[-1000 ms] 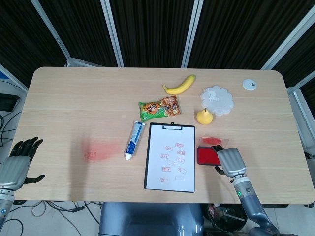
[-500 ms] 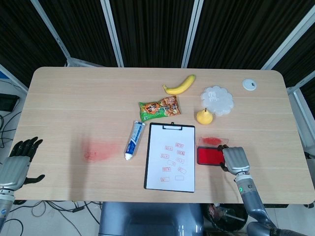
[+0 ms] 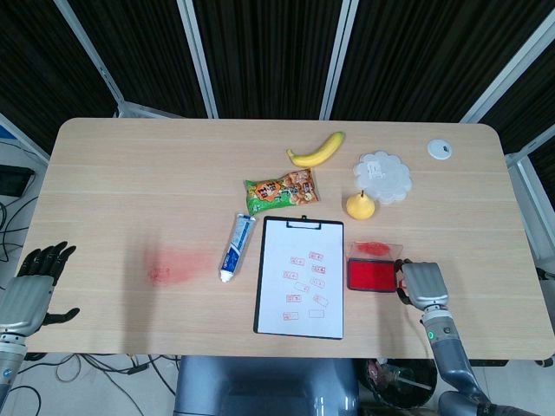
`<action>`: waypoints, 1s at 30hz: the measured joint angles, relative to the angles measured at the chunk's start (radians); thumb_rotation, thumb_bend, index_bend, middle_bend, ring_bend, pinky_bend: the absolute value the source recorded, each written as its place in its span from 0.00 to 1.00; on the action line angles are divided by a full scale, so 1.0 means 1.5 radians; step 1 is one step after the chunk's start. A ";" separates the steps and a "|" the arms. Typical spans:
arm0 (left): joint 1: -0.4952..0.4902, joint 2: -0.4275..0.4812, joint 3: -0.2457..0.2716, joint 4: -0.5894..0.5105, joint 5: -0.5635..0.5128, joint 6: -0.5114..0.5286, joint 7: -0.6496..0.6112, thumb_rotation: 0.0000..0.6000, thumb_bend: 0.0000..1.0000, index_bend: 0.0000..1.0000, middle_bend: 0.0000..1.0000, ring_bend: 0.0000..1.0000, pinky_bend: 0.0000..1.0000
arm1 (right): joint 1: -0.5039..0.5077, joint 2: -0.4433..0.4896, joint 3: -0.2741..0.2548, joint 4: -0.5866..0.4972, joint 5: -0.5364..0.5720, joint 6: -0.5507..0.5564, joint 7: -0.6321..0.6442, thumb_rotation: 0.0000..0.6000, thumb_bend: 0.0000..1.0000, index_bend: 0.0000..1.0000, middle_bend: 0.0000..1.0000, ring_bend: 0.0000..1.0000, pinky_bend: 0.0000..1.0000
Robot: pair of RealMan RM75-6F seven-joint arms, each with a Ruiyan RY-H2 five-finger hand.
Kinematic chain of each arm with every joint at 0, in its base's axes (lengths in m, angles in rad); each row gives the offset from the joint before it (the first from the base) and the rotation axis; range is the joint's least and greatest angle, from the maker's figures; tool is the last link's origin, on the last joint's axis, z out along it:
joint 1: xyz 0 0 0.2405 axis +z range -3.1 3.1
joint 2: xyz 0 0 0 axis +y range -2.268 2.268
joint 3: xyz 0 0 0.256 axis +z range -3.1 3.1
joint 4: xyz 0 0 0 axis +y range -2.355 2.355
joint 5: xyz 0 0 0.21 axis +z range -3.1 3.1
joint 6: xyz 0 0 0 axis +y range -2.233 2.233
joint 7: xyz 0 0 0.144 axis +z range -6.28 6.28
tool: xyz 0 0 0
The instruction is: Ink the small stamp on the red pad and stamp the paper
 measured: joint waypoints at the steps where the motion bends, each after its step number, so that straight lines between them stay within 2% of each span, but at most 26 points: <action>1: 0.000 0.000 0.000 0.000 0.000 0.000 0.000 1.00 0.02 0.00 0.00 0.00 0.00 | 0.000 0.000 0.000 0.001 0.001 0.000 0.001 1.00 0.43 0.44 0.45 0.81 0.83; 5: 0.000 0.000 0.000 0.000 0.000 0.001 -0.001 1.00 0.02 0.00 0.00 0.00 0.00 | 0.001 -0.001 -0.002 0.005 0.003 0.000 0.003 1.00 0.45 0.46 0.45 0.81 0.83; 30: 0.001 0.000 0.001 -0.001 0.002 0.003 0.002 1.00 0.02 0.00 0.00 0.00 0.00 | 0.006 -0.005 -0.011 0.032 0.026 -0.004 -0.001 1.00 0.45 0.51 0.47 0.81 0.83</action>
